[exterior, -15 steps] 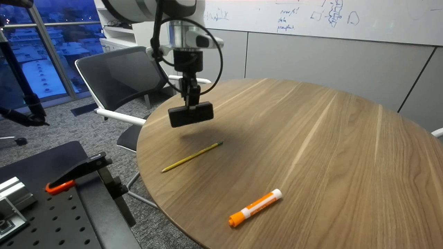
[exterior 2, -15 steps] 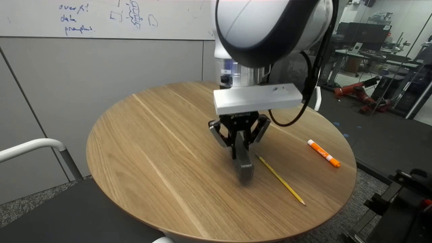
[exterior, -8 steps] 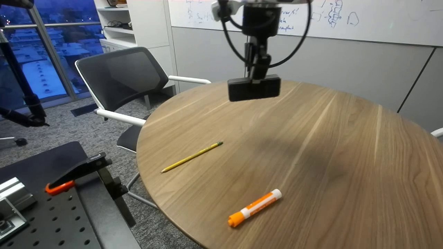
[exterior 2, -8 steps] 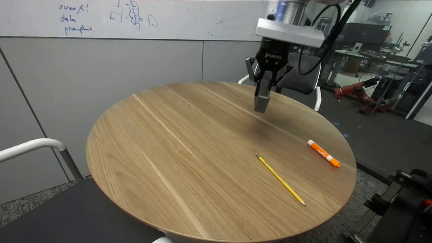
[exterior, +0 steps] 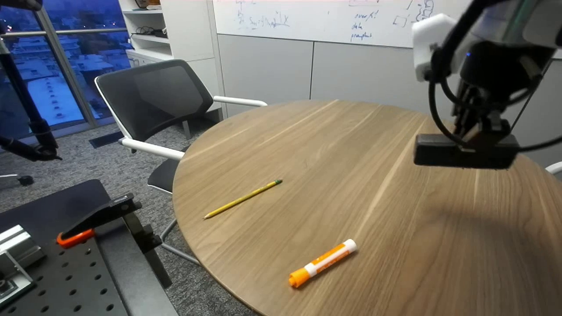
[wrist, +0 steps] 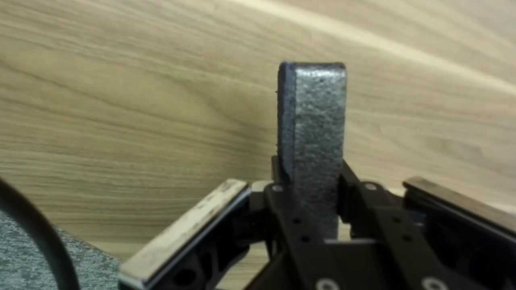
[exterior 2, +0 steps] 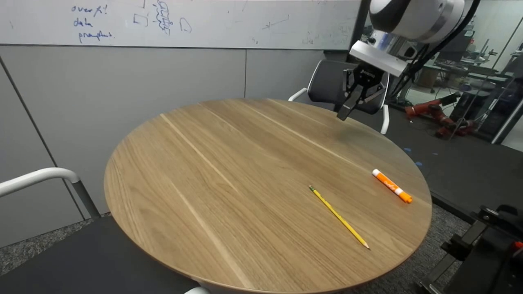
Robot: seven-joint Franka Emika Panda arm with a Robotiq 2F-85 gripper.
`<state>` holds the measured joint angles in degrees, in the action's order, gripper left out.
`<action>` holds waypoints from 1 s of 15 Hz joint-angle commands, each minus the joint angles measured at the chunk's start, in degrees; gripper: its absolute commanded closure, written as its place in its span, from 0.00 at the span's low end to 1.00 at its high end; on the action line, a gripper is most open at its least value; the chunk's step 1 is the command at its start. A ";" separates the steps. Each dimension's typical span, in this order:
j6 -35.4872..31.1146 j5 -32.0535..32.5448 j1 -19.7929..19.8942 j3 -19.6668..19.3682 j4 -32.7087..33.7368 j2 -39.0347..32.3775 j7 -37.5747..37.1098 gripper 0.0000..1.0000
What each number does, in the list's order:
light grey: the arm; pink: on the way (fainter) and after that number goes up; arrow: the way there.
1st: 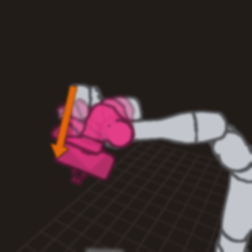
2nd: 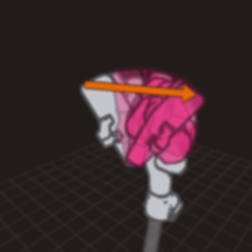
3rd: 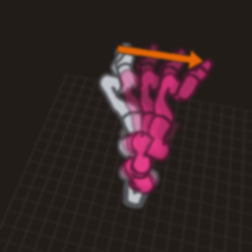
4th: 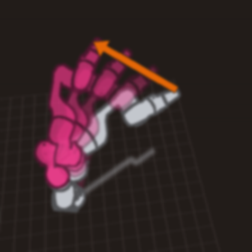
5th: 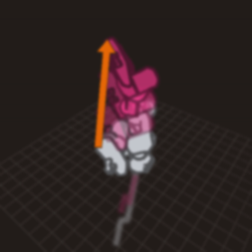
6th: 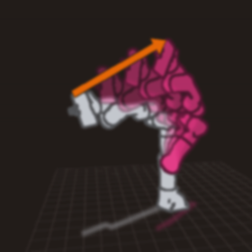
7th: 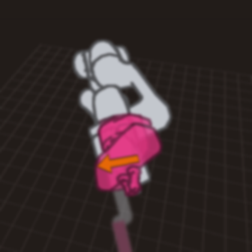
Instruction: Move the grey block to the right
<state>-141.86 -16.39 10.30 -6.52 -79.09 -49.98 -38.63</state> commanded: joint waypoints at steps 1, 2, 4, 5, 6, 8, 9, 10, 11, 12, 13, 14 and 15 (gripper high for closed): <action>-4.89 -1.18 0.76 -2.43 12.86 -13.83 -5.52 0.44; -6.72 -0.86 0.78 -2.99 15.31 -17.39 -7.15 0.86; -8.29 -0.21 0.81 -4.05 20.16 -23.47 -10.07 0.85; -9.50 0.02 0.78 -4.43 22.33 -25.65 -11.34 0.91; -9.85 0.32 0.69 -4.65 23.66 -26.16 -12.32 0.92; -7.60 0.87 0.82 -4.15 23.82 -25.60 -12.60 0.94; -6.33 1.06 1.07 -3.75 23.87 -25.33 -12.18 0.92; -4.20 1.07 1.26 -2.75 21.95 -23.17 -10.50 0.92; -3.00 0.62 0.96 -2.67 19.99 -21.38 -9.31 0.44; -0.73 0.52 1.21 -1.61 17.51 -18.89 -7.08 0.43; 1.54 0.37 1.30 -1.13 16.27 -17.76 -5.78 0.36; 3.57 0.41 1.22 -0.88 14.58 -16.07 -4.63 0.30; 6.11 0.60 1.10 -0.88 13.80 -14.95 -3.95 0.24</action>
<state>-142.17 -16.23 11.42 -8.89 -59.27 -69.97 -46.11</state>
